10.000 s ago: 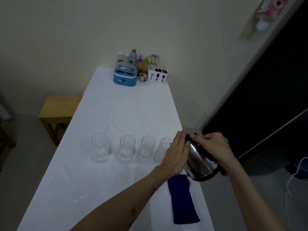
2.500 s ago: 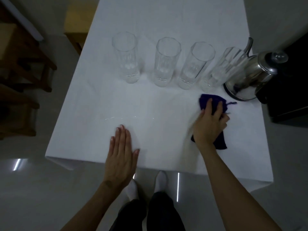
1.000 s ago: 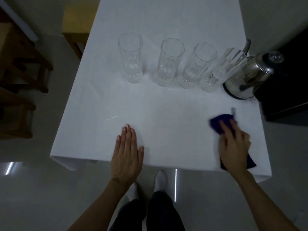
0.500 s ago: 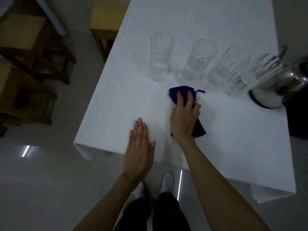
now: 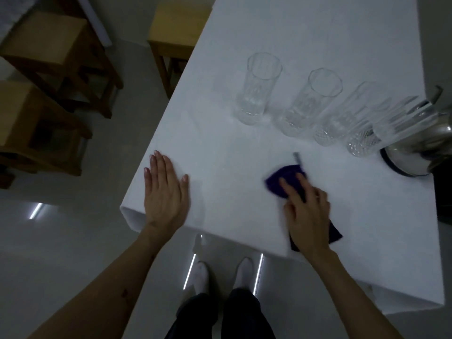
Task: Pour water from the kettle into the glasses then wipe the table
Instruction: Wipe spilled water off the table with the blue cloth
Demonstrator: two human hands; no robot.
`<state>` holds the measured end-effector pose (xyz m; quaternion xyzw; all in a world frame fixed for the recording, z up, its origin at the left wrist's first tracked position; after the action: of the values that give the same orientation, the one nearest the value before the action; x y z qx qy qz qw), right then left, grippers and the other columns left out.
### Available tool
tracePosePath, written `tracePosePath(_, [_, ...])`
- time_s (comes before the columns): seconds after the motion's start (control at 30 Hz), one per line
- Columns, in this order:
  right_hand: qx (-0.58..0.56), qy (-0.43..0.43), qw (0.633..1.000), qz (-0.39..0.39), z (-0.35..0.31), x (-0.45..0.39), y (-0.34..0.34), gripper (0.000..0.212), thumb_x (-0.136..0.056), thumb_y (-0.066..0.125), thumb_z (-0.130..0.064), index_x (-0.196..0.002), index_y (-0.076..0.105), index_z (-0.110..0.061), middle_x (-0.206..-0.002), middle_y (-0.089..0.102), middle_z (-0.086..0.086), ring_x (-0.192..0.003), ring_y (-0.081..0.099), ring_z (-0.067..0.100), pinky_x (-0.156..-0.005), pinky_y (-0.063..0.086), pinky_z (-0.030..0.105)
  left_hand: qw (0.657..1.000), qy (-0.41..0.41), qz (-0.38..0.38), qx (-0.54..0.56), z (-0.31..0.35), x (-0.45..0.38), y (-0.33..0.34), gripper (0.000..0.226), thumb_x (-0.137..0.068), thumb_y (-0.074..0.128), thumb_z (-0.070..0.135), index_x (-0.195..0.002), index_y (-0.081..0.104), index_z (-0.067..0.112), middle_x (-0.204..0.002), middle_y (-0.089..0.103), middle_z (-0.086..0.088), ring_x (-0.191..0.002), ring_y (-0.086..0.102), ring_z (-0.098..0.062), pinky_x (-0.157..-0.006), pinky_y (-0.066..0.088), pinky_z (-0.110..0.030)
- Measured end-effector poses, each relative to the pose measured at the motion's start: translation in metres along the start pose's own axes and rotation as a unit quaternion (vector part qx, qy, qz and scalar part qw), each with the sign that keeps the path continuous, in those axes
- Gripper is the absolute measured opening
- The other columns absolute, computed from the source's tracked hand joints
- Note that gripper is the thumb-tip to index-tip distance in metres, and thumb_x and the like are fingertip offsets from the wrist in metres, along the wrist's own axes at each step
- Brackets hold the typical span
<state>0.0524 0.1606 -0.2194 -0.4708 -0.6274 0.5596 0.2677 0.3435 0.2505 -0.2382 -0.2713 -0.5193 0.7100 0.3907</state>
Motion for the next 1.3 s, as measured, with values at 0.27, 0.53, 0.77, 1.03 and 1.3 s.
tracePosePath(0.27, [0.000,0.271,0.962,0.042,-0.070,-0.086,0.043,0.053,-0.094,0.052,-0.005,-0.146,0.047,-0.012,-0.155,0.034,0.025,-0.131,0.035,0.053,-0.096,0.037,0.058,1.000,-0.001,0.006,0.010,0.001,0.002,0.000,0.067,-0.100,0.011,0.044,-0.152,0.005,0.002,-0.162,0.000,-0.013,-0.150,-0.004,-0.022,-0.122,0.001,-0.038])
tracePosePath(0.53, [-0.135,0.004,0.991,-0.005,-0.160,-0.121,0.056,0.052,-0.094,0.055,-0.005,-0.145,0.050,-0.009,-0.147,0.049,0.021,-0.118,0.049,0.045,-0.097,0.046,0.054,0.998,-0.001,-0.008,0.055,-0.003,0.002,0.001,0.066,-0.099,0.006,0.046,-0.152,-0.001,0.007,-0.162,-0.007,-0.007,-0.149,-0.009,-0.015,-0.122,0.000,-0.037])
tracePosePath(0.77, [-0.050,-0.193,0.978,-0.056,-0.121,-0.058,0.042,0.048,-0.088,0.048,-0.015,-0.132,0.065,-0.023,-0.144,0.055,0.008,-0.111,0.047,0.032,-0.080,0.048,0.044,0.998,0.000,0.007,0.070,-0.005,0.002,-0.005,0.065,-0.100,0.010,0.043,-0.152,0.005,0.005,-0.162,0.002,-0.010,-0.150,-0.002,-0.017,-0.122,-0.001,-0.034])
tracePosePath(1.03, [-0.017,0.034,0.999,0.003,-0.099,-0.106,0.046,0.053,-0.086,0.060,-0.004,-0.137,0.060,-0.017,-0.144,0.051,0.020,-0.112,0.050,0.046,-0.084,0.045,0.054,0.997,-0.008,0.011,0.071,-0.002,0.003,-0.004,0.066,-0.100,0.010,0.045,-0.152,0.005,0.005,-0.162,0.001,-0.008,-0.150,-0.003,-0.016,-0.121,-0.001,-0.032])
tracePosePath(1.3, [-0.051,-0.210,0.973,-0.082,-0.170,-0.075,0.053,0.058,-0.087,0.065,-0.015,-0.144,0.053,-0.022,-0.147,0.051,0.012,-0.116,0.052,0.034,-0.088,0.050,0.045,0.997,-0.006,0.007,0.080,-0.006,0.002,-0.002,0.064,-0.100,0.007,0.044,-0.153,0.006,0.008,-0.163,0.001,-0.005,-0.149,-0.005,-0.012,-0.121,-0.003,-0.030])
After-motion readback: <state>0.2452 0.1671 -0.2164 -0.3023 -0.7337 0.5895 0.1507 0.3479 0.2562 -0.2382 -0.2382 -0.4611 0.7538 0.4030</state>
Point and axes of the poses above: each hand's wrist, its own x-axis away from the middle knuckle, its own y-axis out of the palm, z = x × y, the point moved 2 cm from there along -x, towards the middle knuckle
